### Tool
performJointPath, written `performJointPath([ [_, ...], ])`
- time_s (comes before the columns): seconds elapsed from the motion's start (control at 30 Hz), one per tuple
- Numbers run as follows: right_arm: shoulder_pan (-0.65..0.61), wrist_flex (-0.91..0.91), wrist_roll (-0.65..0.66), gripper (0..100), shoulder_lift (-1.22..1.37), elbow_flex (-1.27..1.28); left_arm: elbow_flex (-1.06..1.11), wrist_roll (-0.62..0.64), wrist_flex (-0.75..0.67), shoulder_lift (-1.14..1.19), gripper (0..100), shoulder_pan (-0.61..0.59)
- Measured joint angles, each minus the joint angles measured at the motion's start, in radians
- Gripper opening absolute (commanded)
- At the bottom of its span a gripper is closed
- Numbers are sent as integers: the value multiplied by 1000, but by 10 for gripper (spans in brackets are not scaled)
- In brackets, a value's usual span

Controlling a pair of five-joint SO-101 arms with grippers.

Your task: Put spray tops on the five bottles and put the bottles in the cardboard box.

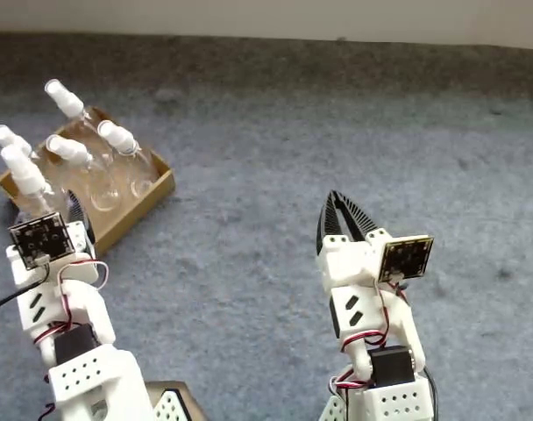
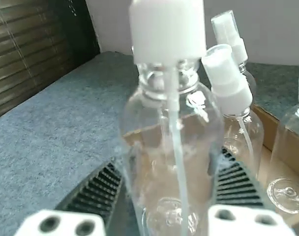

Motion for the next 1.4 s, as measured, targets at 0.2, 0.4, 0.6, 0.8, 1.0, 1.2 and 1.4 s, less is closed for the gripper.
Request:
performJointPath([
  [0.2, 0, 0, 0, 5, 0, 0, 0, 0, -21, 0, 74, -17],
  [0.4, 0, 0, 0, 5, 0, 0, 0, 0, -21, 0, 76, -18],
  [0.6, 0, 0, 0, 5, 0, 0, 0, 0, -21, 0, 74, -18],
  [0.8, 0, 0, 0, 5, 0, 0, 0, 0, -21, 0, 74, -21],
  [1.0, 0, 0, 0, 5, 0, 0, 0, 0, 14, 0, 74, -21],
  [1.2, 0, 14, 0, 5, 0, 0, 0, 0, 14, 0, 77, -21],
  [1.4, 0, 14, 0, 5, 0, 0, 0, 0, 18, 0, 77, -21],
])
